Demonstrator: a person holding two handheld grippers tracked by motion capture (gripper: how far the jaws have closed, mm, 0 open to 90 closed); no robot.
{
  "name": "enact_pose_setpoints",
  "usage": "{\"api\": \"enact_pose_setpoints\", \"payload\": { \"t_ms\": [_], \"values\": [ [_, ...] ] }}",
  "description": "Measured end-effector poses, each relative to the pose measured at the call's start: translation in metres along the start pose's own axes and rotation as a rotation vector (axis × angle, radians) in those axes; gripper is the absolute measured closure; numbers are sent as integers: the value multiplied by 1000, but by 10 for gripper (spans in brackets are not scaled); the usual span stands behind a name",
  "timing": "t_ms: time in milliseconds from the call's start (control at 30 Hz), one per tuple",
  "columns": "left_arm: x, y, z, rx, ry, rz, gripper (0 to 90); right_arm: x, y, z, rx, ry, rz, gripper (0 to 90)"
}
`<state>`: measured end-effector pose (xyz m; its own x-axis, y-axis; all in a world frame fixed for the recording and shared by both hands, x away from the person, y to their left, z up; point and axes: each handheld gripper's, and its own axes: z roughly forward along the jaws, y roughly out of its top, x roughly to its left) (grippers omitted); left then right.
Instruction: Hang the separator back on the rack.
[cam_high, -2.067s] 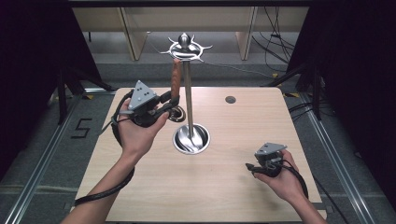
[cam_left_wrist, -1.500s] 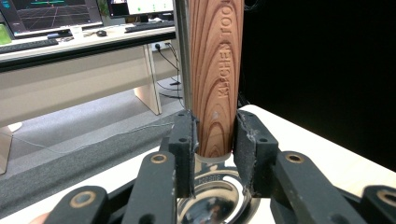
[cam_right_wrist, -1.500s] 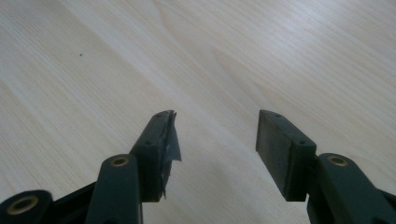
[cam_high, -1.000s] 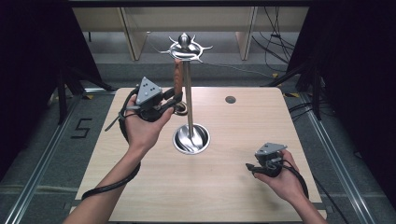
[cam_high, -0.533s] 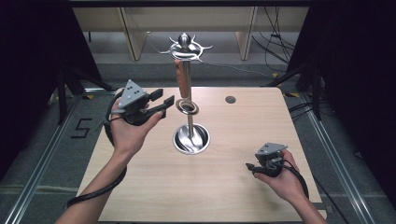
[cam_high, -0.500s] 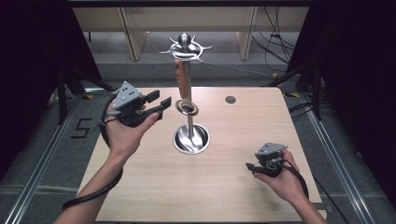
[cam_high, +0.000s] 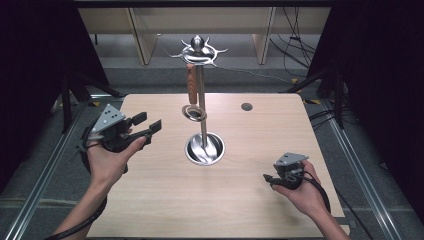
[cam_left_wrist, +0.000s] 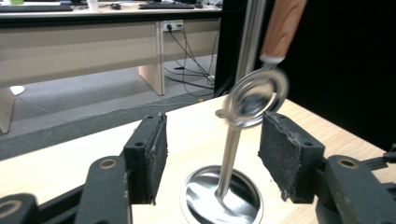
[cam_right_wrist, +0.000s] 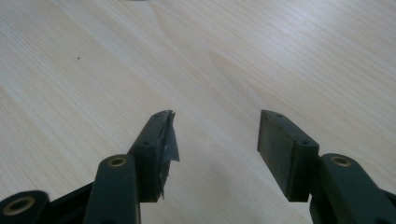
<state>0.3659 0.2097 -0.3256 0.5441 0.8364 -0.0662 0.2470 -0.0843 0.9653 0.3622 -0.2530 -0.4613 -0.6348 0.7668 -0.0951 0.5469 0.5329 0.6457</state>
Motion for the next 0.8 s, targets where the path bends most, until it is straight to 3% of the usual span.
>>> {"api": "enact_pose_setpoints", "payload": {
  "t_ms": [300, 367, 567, 633, 767, 800],
  "values": [
    [9, -30, -16, 39, 17, -2, 373, 0, -1, 1, 3, 2, 17, 459],
    [12, -43, -18, 42, 24, -16, 369, 0, -1, 1, 3, 0, 16, 458],
    [23, -92, -17, 123, 57, -54, 354, 0, -1, 1, 16, 7, 31, 453],
    [27, -104, -17, 145, 69, -60, 348, -1, -1, 2, 14, 7, 11, 452],
    [29, -126, -16, 189, 64, -46, 342, -2, -1, 1, 3, 5, -2, 452],
    [31, -127, -14, 193, 44, -15, 343, -2, -1, 2, 2, 5, -7, 452]
  ]
}}
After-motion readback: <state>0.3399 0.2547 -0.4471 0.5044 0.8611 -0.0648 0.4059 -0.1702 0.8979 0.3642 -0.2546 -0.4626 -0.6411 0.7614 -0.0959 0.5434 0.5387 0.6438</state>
